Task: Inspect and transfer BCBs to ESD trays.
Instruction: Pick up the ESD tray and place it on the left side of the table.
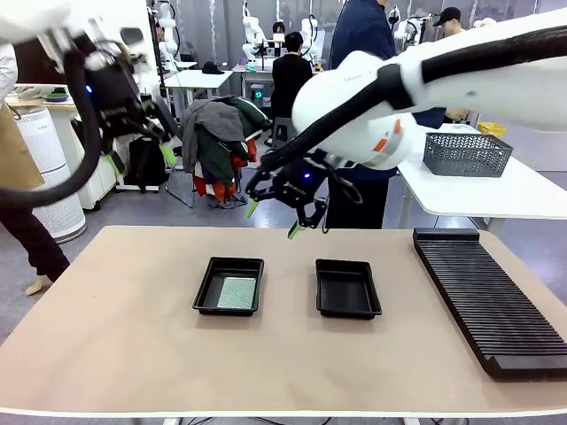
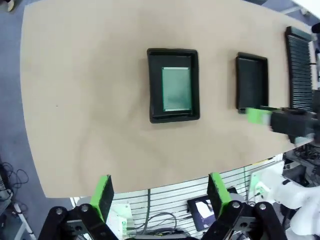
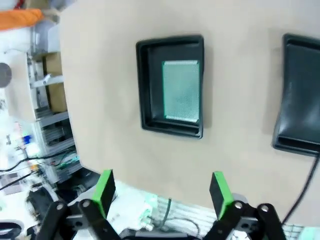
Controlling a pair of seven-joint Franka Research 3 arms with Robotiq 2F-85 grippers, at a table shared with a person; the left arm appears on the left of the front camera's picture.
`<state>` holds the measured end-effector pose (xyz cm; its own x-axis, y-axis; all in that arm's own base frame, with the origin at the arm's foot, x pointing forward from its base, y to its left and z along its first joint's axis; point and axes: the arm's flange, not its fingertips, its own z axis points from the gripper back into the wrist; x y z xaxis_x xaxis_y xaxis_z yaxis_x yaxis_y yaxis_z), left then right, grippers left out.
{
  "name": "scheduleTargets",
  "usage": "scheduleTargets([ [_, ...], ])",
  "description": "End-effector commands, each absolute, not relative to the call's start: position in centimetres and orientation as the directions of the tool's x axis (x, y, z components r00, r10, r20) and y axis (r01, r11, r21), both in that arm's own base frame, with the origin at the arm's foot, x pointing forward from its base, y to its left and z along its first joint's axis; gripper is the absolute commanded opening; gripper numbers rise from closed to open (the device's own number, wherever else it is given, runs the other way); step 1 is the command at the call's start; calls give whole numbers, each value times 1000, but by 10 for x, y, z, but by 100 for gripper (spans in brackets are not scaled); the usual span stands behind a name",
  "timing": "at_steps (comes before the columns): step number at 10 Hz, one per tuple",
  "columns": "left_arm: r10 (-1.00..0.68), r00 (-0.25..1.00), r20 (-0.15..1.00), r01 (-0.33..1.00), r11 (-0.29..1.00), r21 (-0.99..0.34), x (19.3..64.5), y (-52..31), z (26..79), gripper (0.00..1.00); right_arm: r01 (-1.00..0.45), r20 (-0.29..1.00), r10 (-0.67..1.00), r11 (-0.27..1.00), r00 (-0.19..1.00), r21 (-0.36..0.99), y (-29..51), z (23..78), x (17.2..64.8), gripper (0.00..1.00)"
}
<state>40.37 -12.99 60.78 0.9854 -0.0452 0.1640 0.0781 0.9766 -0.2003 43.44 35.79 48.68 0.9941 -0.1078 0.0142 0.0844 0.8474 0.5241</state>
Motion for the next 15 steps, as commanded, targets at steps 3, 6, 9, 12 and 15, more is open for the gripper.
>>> scheduleTargets([
  [3, -24, 989, 144, 54, 977, -207, 422, -159, 517, 100, 91, -31, -96, 713, 995, 695, 278, 487, 417, 100],
  [6, -11, 991, 132, 34, 985, -168, 444, -178, 455, 100, 100, -30, -129, 580, 991, 808, 222, 487, 407, 100],
  [9, -34, 991, 133, 47, 994, -97, 461, -192, 416, 100, 107, -42, -139, 504, 989, 857, 180, 485, 399, 100],
  [12, -54, 980, 191, 62, 997, -35, 481, -199, 374, 100, 124, -41, -164, 534, 986, 836, 189, 493, 406, 100],
  [15, -41, 984, 173, 53, 996, -68, 493, -199, 329, 100, 124, -41, -164, 534, 986, 836, 189, 493, 406, 100],
])
